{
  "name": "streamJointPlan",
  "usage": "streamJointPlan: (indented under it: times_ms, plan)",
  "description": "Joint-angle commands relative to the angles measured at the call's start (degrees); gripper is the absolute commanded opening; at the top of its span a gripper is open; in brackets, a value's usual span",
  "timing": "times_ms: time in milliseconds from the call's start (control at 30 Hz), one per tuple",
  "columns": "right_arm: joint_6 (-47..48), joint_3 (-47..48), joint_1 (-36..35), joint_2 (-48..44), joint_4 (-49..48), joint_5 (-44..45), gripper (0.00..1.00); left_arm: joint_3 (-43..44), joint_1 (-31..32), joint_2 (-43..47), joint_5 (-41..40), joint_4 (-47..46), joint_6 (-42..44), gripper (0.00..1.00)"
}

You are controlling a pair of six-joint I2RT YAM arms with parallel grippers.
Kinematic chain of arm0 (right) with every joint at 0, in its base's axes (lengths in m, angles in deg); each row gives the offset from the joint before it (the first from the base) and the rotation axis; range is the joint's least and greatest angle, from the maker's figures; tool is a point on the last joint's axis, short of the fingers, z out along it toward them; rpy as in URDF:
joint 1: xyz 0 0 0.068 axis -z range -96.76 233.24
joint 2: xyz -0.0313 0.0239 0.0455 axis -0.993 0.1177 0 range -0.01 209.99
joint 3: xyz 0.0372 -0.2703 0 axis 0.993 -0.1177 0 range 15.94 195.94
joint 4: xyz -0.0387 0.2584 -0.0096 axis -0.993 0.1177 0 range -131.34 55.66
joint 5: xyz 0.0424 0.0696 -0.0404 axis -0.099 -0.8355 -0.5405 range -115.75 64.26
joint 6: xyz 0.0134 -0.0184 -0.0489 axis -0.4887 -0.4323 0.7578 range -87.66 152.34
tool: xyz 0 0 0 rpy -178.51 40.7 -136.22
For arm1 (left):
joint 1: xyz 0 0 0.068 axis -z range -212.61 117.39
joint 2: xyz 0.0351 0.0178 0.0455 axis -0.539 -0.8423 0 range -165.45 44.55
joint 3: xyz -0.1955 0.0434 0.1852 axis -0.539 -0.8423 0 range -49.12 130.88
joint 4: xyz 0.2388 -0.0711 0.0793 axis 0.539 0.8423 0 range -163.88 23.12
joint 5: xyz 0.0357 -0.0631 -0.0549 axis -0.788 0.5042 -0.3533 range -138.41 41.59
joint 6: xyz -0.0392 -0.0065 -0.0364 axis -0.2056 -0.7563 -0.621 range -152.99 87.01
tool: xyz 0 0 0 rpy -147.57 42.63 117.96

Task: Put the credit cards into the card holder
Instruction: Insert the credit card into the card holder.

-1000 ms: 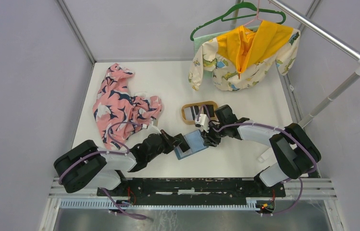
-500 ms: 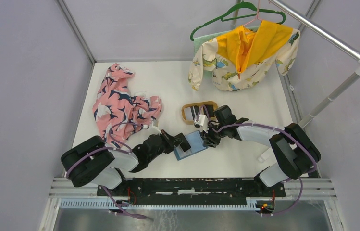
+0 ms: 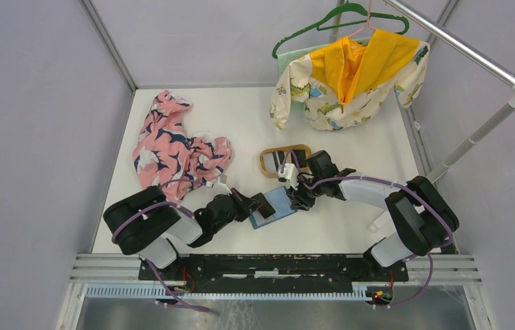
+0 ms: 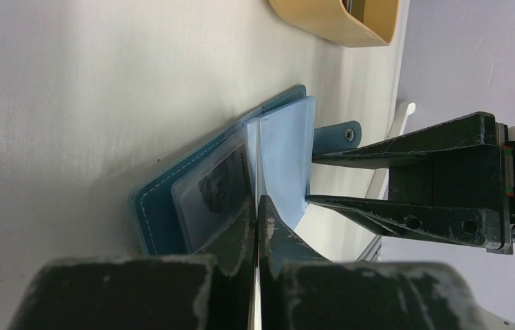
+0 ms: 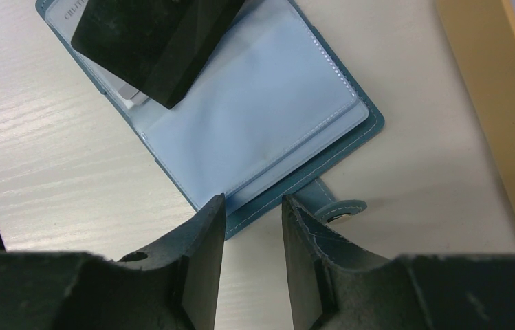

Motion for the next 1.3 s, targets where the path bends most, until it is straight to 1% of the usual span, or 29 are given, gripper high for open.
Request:
streamJointPlan:
  times_ms: [0,300,567,700,900,1000,1267]
  plan:
    - [-0.8,-0.1,-0.6,0.5,0.2,0.1,0.41,-1.0,0.3,-3.5,0.7,-8.2,-3.0,0.02]
    - [-0.8,0.0,-0.7,0.5,0.2,0.1,0.41,-0.6,2.0,-4.5,0.1,-8.5,-2.7,0.02]
    - [-0.8,0.0,-0.8,0.5,0.2,0.0,0.41,-1.5,3.2,-6.0,-0.9,-10.3,-4.3,0.02]
    - [-0.8,-0.1,-0.8,0.4,0.2,0.0,0.42,-1.1,3.9,-7.9,-1.3,-12.0,-6.1,0.02]
    - [-0.8,-0.2,-0.8,0.3,0.1,0.1,0.42,-2.8,4.1,-12.7,-1.8,-17.8,-11.1,0.02]
    - [-0.8,-0.2,-0.8,0.3,0.1,0.1,0.42,-2.9,4.4,-14.0,-1.8,-18.5,-12.3,0.02]
    - [-0.9,-0.2,-0.8,0.4,0.0,0.1,0.42,-1.3,4.5,-13.8,-1.1,-15.4,-12.4,0.02]
